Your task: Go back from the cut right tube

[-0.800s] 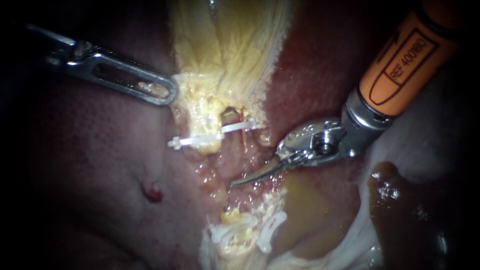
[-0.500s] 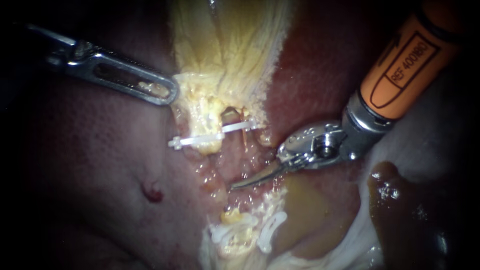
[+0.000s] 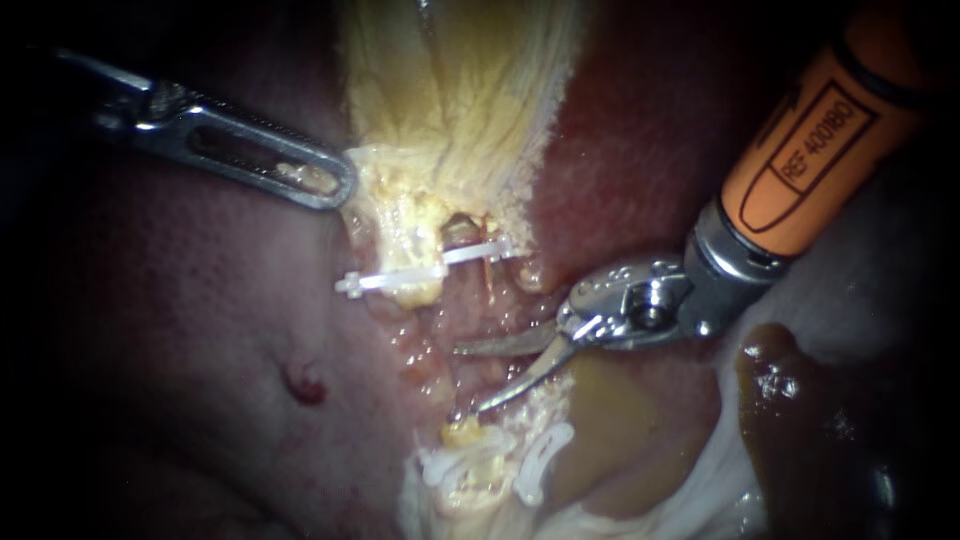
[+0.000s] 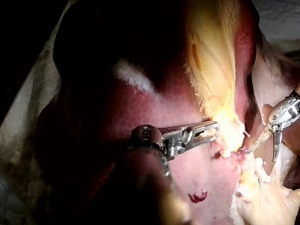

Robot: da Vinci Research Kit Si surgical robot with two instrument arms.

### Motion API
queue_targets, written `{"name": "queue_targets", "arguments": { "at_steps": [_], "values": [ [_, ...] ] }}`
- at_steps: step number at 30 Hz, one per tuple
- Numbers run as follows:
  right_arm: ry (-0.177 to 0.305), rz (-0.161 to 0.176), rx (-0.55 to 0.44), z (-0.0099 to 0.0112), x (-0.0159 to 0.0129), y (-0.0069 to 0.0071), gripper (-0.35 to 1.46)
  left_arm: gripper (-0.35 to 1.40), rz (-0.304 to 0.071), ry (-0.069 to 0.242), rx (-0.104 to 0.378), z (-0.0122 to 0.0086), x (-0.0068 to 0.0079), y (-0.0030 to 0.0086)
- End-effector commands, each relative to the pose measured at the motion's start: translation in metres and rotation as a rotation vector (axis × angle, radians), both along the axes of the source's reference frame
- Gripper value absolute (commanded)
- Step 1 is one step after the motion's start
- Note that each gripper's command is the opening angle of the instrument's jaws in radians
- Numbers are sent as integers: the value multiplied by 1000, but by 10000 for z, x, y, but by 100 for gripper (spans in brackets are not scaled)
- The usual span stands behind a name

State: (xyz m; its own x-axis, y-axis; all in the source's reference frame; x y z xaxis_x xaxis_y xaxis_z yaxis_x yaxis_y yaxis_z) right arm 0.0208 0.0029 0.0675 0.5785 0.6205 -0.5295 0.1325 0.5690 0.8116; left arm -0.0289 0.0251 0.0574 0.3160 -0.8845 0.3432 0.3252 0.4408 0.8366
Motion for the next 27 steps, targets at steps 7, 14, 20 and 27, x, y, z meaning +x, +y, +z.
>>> {"name": "queue_targets", "arguments": {
  "at_steps": [7, 14, 20, 27],
  "values": [
    [-21, 83, -144, -5, -6, -5, 145, -35, 0, 0, 0, 0, 0, 0],
    [-39, 117, -330, -12, -27, -6, 145, -35, 0, 0, 0, 2, 1, 1],
    [-86, 89, -457, -19, -46, 5, 145, -35, 0, 0, 0, 3, 1, 2],
    [-134, 57, -529, -36, -67, 19, 145, -35, -2, 1, 5, 5, 2, 2]
  ]
}}
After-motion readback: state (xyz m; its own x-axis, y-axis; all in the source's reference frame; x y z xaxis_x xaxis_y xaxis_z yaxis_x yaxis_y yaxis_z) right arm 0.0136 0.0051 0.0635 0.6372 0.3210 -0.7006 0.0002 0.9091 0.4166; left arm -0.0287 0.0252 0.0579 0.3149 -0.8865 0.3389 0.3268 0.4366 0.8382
